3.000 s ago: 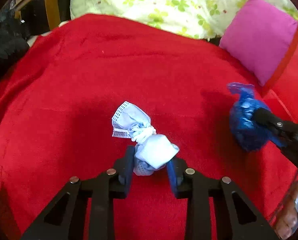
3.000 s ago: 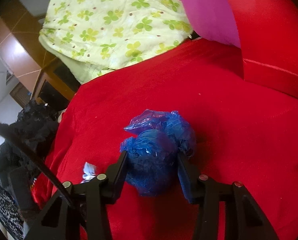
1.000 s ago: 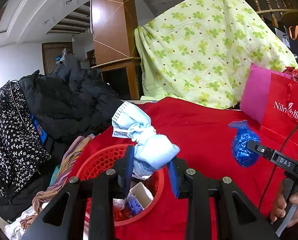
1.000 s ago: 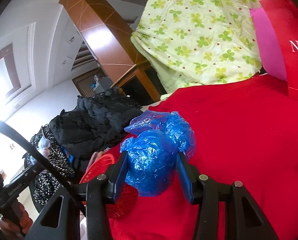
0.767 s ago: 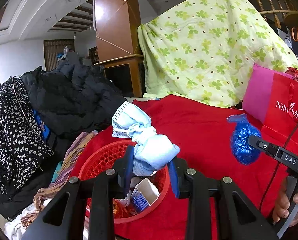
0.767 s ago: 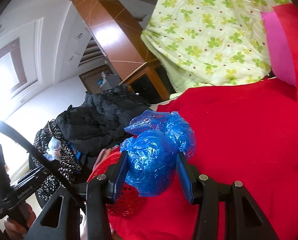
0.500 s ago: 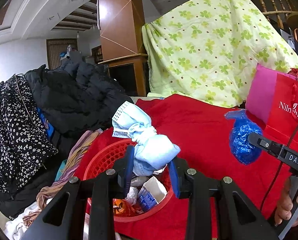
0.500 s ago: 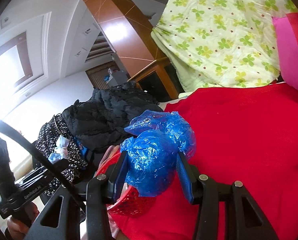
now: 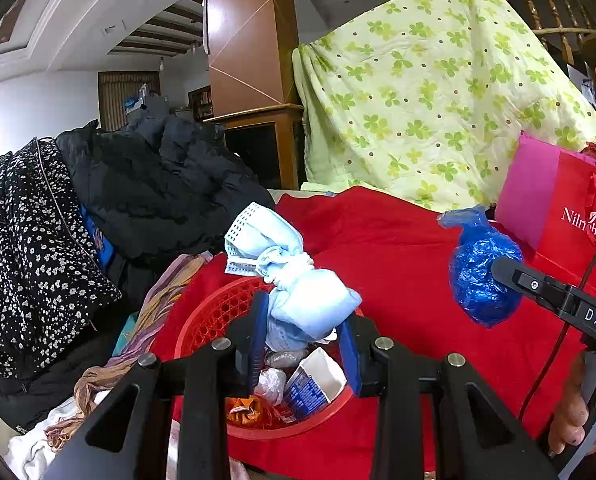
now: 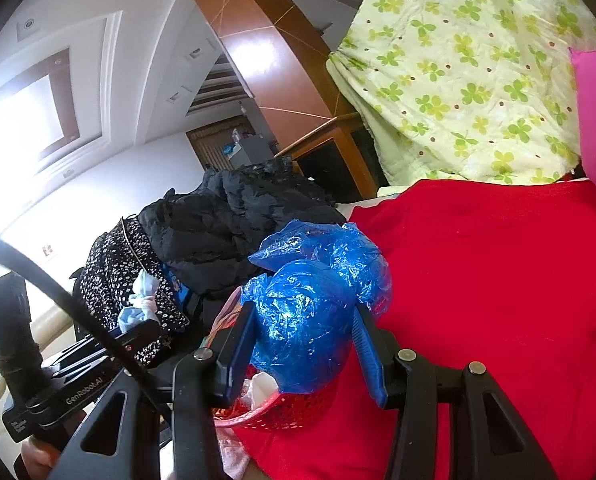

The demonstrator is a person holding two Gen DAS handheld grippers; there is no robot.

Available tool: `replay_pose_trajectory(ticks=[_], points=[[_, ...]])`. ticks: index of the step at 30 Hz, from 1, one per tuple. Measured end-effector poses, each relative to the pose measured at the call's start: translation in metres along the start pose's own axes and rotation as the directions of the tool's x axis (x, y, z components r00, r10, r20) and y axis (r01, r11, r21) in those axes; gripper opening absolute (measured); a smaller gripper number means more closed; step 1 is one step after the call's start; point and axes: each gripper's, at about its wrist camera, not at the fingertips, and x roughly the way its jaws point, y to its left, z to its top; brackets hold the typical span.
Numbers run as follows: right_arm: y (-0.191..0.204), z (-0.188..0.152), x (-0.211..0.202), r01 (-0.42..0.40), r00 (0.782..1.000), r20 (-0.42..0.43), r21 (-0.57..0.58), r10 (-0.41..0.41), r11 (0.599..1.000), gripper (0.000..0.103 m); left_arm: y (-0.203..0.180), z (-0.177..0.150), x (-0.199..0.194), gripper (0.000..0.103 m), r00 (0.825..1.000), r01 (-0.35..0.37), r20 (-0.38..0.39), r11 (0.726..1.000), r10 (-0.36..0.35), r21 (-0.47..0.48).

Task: Collect trash
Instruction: 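Carry the white tissue with the left tool while the right tool carries the blue bag toward the basket, then hold the tissue over the basket with the left tool while the right tool holds the blue bag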

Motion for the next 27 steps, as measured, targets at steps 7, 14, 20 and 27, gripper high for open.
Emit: replay_pose_trajectory(ticks=[7, 14, 20, 27], points=[[0.012, -0.005, 0.012, -0.025, 0.999, -0.029, -0.021, 0.025, 0.999, 0.050, 0.007, -0.003, 0.001, 0.036, 1.000, -0.006, -0.010, 1.000, 0.005, -0.012], [0.024, -0.013, 0.021, -0.045, 0.997, -0.058, -0.045, 0.042, 0.998, 0.050, 0.013, -0.008, 0.003, 0.036, 1.000, -0.013, -0.017, 1.000, 0.012, -0.020], [0.031, -0.018, 0.027, -0.055, 0.996, -0.077, -0.056, 0.051, 0.997, 0.050, 0.019, -0.012, 0.005, 0.036, 1.000, -0.020, -0.025, 0.999, 0.019, -0.027], [0.038, -0.022, 0.034, -0.063, 0.994, -0.092, -0.066, 0.057, 0.996, 0.050, 0.028, -0.016, 0.009, 0.036, 0.999, -0.025, -0.041, 0.999, 0.023, -0.039]])
